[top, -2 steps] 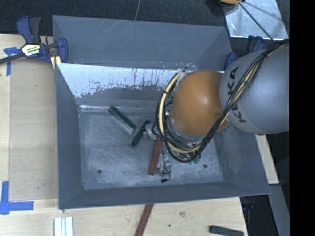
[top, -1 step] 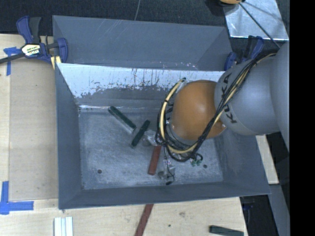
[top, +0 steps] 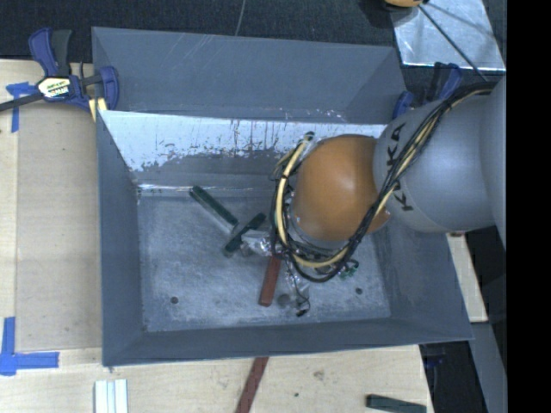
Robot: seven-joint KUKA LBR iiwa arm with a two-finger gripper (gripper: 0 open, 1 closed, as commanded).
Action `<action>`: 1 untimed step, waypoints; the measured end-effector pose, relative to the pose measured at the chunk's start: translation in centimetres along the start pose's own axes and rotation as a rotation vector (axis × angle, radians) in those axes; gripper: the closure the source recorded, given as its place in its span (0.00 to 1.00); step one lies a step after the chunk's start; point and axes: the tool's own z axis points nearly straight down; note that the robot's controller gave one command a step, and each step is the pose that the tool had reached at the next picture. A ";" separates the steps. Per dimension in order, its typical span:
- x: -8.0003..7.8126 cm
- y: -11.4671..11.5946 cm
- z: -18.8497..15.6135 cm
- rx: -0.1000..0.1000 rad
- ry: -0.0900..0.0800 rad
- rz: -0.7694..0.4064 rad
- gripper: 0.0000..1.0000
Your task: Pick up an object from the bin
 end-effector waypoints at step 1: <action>0.5 -0.2 0.2 -0.001 0.001 0.096 0.00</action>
Offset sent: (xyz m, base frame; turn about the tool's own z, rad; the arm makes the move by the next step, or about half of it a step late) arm 0.0000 0.0000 0.0000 0.0000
